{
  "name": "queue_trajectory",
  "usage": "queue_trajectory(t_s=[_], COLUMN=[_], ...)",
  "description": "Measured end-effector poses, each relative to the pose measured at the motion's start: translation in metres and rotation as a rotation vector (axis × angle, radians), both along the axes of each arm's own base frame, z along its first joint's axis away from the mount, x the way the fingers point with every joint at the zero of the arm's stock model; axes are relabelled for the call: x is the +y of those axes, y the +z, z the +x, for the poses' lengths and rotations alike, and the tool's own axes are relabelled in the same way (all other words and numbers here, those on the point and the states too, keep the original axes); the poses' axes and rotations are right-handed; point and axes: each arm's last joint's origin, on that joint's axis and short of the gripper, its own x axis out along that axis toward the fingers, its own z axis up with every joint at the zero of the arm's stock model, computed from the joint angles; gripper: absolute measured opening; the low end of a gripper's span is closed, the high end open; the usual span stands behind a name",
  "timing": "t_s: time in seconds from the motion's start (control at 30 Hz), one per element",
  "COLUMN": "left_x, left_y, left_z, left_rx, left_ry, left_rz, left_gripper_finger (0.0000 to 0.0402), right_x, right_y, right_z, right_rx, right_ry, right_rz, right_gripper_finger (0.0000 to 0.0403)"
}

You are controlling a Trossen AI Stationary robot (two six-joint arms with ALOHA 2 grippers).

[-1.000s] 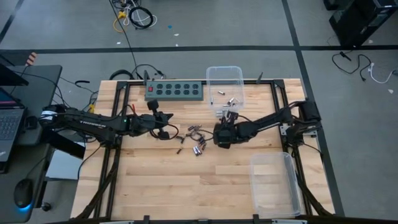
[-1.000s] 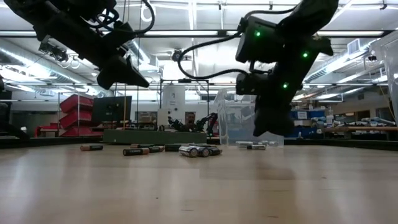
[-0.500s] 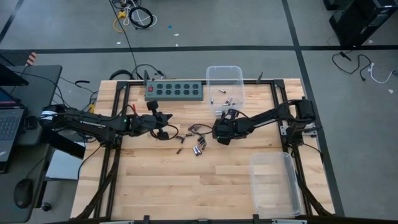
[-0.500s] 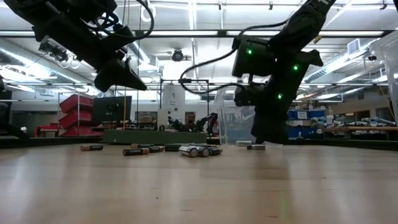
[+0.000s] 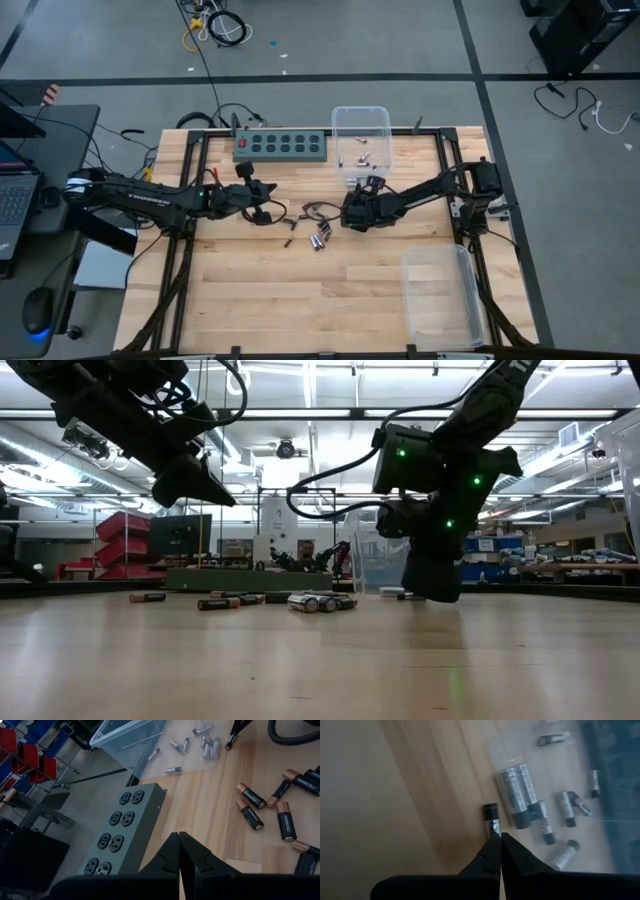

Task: Sort batteries
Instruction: Put the silver battery into the top transparent bin

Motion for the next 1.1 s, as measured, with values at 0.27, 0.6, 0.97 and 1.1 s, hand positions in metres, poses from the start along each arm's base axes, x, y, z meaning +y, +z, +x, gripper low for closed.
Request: queue_trajectory(t_s=[0.27,0.6,0.97,1.1], left_x=[0.000,0.000,0.000,0.000], left_y=[0.000,0.000,0.000,0.001], left_z=[0.000,0.000,0.000,0.001], left_rx=[0.000,0.001,-0.004,-0.018], left_ry=[0.000,0.000,0.001,0.001], left_rz=[0.000,0.000,-0.001,0.000], left_gripper_finger=[0.0000,0.0000,0.0000,0.0000], right_x=[-0.005,-0.003,0.005,-0.005], right_y=[-0.006,-0.010,-0.008,-0.007], right_z=[-0.005,-0.007,-0.005,-0.002], right_rx=[-0.014,-0.044,-0.116,-0.157], right_ry=[-0.022,-0.035,-0.068,-0.100], right_rz=[-0.010,0.044,-0.042,-0.056], right_gripper_finger=[0.0000,0.0000,0.0000,0.0000])
